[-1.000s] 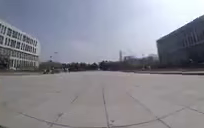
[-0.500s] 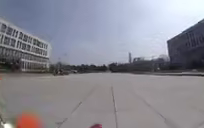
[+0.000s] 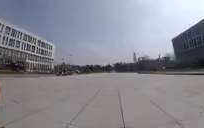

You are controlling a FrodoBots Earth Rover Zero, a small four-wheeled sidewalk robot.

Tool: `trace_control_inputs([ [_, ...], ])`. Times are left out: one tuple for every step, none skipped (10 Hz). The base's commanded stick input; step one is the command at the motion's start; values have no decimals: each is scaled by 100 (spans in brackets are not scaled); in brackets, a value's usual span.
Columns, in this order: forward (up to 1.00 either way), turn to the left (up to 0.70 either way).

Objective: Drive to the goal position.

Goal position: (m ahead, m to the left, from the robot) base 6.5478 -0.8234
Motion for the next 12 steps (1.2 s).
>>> trace_control_inputs([
  [100,0],
  [100,0],
  [100,0],
  [100,0],
  [100,0],
  [100,0],
  [100,0],
  [100,0],
  [100,0],
  [100,0],
  [100,0],
  [100,0],
])
